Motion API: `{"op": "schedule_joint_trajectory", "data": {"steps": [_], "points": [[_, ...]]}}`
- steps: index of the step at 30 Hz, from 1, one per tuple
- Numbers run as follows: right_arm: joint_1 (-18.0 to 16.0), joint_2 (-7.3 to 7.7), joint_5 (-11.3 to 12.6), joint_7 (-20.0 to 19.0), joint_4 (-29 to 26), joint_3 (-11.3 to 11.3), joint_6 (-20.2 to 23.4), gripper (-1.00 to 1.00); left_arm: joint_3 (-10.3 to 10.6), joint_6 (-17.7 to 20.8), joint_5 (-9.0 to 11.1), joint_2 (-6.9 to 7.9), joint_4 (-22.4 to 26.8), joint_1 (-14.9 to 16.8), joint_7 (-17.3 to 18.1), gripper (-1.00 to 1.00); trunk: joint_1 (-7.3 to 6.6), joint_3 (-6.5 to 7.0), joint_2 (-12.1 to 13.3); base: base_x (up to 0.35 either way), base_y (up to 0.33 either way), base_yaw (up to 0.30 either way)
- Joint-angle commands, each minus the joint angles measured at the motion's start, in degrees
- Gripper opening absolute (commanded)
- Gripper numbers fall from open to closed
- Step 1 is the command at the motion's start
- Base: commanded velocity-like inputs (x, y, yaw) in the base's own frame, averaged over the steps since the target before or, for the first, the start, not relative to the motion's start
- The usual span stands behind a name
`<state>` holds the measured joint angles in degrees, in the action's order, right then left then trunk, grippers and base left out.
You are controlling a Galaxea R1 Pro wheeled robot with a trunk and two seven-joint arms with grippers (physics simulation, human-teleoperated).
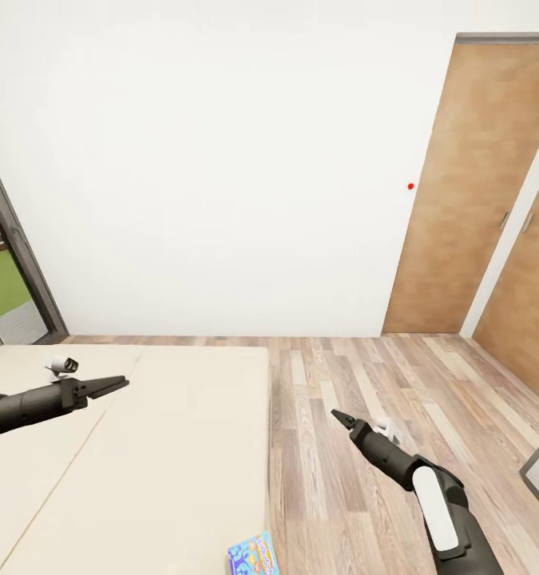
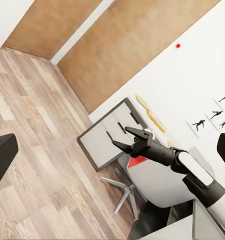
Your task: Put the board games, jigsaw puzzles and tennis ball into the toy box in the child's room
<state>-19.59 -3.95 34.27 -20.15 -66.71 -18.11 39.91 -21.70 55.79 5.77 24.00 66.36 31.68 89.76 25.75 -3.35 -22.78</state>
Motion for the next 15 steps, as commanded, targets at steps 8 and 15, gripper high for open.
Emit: {"op": "schedule_joint_trajectory", "data": {"steps": [8, 15], "points": [[0.2, 0.36, 0.2, -0.2, 0.2, -0.1, 0.4, 1.0, -0.1, 0.5, 0.5, -1.8, -0.1, 0.1, 0.2, 1.0, 0.04, -0.13, -0.1, 0.0, 0.0, 0.0], [0.4, 0.5, 0.2, -0.2, 0.3, -0.1, 0.4, 1.0, -0.1, 0.4, 0.7, -2.0, -0.2, 0.1, 0.2, 1.0, 0.04, -0.13, -0.1, 0.033, 0.0, 0.0]]}}
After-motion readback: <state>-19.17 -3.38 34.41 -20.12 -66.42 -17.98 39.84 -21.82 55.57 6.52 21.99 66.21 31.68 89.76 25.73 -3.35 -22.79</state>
